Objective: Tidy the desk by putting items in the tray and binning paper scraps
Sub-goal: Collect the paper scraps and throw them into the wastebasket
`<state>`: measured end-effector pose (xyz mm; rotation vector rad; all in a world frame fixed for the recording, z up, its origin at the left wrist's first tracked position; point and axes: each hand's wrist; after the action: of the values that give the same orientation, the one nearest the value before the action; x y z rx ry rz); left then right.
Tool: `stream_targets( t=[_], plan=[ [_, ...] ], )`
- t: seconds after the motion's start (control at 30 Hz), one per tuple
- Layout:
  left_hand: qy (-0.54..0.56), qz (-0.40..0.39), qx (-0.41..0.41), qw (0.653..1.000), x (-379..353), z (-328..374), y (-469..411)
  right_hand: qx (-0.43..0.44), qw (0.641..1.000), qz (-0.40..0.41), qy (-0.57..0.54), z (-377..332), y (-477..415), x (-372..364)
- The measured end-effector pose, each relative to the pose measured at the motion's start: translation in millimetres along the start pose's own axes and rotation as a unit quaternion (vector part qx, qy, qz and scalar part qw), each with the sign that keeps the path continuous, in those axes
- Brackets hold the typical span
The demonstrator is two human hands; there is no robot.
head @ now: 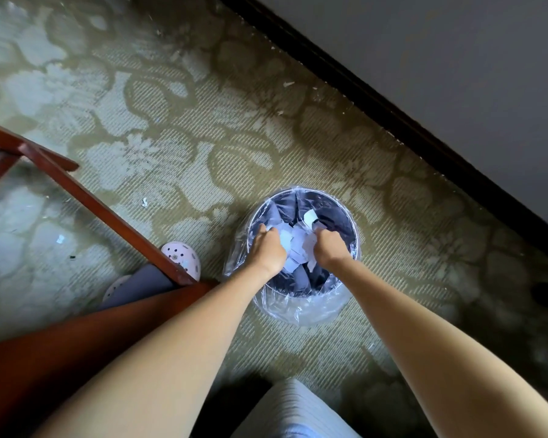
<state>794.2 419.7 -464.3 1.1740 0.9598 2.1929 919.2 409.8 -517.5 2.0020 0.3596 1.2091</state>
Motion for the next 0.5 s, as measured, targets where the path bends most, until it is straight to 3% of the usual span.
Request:
stream_targets(
  t=[0.13, 0.3, 0.5],
  plan=[
    [-0.007, 0.004, 0.002, 1.000, 10.0, -1.3, 15.0, 0.021, 0.998, -0.001, 0.061, -1.3, 11.0, 2.0],
    [-0.022, 0.007, -0.004, 1.000, 25.5, -3.1, 38.0, 0.010, 0.995, -0.071, 0.070, -14.4, 30.7, 11.4],
    [-0.085, 0.039, -0.022, 0.995, 52.6, 2.7, 87.8, 0.041, 0.992, -0.007, 0.120, -32.3, 80.3, 37.0]
  ],
)
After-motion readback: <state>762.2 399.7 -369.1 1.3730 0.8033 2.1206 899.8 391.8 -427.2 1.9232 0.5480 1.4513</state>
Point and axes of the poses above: each hand's wrist, its own y-axis away from the middle knuckle, its own x-axis out of the back of the hand, z = x × y
